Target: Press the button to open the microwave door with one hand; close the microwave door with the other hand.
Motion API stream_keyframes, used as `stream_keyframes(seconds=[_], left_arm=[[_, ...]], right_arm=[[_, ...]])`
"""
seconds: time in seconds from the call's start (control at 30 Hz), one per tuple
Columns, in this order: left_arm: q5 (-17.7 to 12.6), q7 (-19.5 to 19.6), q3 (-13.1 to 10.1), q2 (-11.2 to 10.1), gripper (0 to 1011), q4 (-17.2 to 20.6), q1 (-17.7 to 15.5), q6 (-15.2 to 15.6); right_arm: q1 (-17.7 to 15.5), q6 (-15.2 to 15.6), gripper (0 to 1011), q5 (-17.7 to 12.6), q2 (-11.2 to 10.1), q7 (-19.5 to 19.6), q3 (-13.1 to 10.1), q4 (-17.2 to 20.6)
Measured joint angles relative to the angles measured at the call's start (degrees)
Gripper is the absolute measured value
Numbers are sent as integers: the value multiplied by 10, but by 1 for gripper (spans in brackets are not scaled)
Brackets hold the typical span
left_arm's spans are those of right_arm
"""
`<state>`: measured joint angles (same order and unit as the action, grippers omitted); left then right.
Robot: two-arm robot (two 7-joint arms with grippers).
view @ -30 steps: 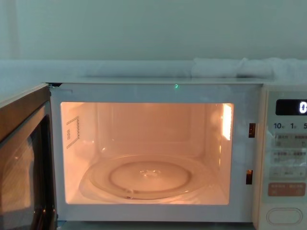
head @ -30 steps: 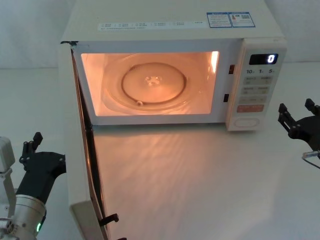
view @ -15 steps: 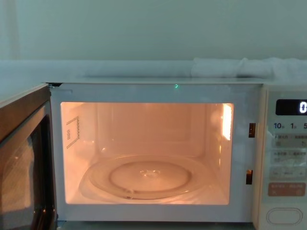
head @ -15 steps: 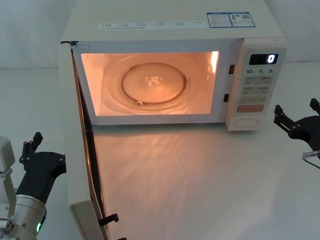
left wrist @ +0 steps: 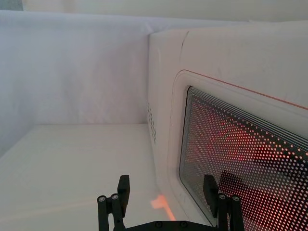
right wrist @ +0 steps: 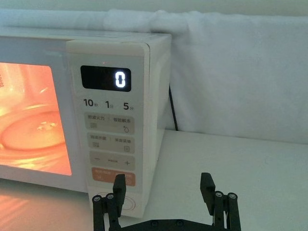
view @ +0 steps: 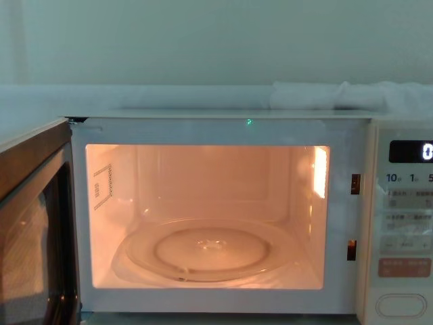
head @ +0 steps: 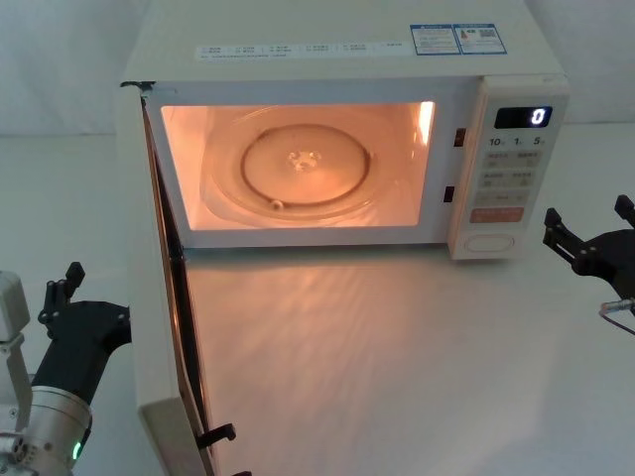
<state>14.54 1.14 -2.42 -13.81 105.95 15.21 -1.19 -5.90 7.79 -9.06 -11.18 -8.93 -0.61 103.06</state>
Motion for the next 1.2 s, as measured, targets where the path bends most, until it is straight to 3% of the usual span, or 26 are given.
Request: stream_keyframes(seconds=[1.2], left_arm=[[0, 0, 0, 0, 1001, 0, 0, 0]], right_arm=[[0, 0, 1002, 0, 0, 0, 0, 0]])
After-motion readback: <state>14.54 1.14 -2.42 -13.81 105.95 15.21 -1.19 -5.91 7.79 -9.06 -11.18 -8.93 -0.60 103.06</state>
